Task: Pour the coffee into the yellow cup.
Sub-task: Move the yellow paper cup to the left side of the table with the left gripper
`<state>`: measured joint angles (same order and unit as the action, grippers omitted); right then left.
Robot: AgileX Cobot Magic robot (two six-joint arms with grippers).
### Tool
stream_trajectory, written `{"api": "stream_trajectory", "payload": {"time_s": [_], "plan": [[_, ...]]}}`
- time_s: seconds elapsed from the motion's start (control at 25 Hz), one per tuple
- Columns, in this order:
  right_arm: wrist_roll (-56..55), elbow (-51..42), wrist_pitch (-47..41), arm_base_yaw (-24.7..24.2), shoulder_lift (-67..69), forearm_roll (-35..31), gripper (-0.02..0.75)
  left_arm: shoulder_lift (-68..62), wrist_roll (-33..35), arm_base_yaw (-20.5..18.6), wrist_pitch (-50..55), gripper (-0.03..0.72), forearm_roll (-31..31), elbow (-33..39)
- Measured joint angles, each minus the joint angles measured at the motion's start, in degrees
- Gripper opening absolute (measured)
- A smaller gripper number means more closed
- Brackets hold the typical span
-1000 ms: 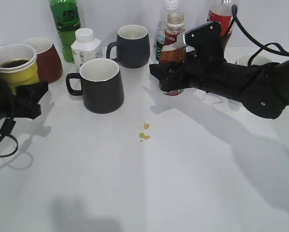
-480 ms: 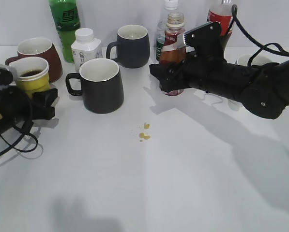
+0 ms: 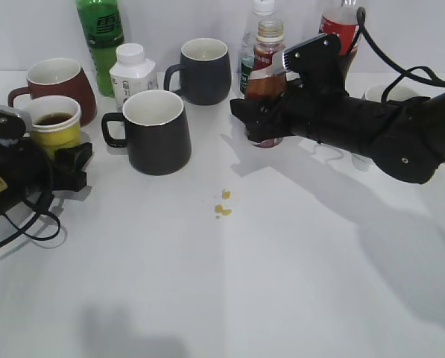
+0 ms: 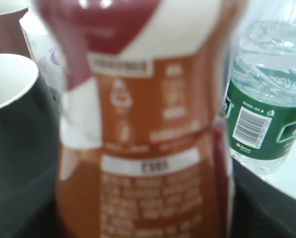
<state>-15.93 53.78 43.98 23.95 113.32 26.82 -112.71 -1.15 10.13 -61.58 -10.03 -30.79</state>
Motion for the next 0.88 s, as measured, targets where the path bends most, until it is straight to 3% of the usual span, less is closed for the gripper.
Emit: {"api": "stream_trajectory", "payload": {"time_s": [0.44, 0.68, 0.88], "plan": [[0.7, 0.0, 0.0, 0.0, 0.0, 0.0, 0.502, 0.0, 0.2, 0.0, -0.6, 0.585, 0.0, 0.0], [1.2, 0.0, 0.1, 0.0, 0.1, -0.2, 0.502, 0.2, 0.2, 0.0, -1.3, 0.592, 1.0, 2.7], [1.3, 0.1, 5.2, 0.0, 3.5, -0.4, 0.502, 2.8, 0.2, 0.0, -3.4, 0.593, 1.0, 5.7]]}}
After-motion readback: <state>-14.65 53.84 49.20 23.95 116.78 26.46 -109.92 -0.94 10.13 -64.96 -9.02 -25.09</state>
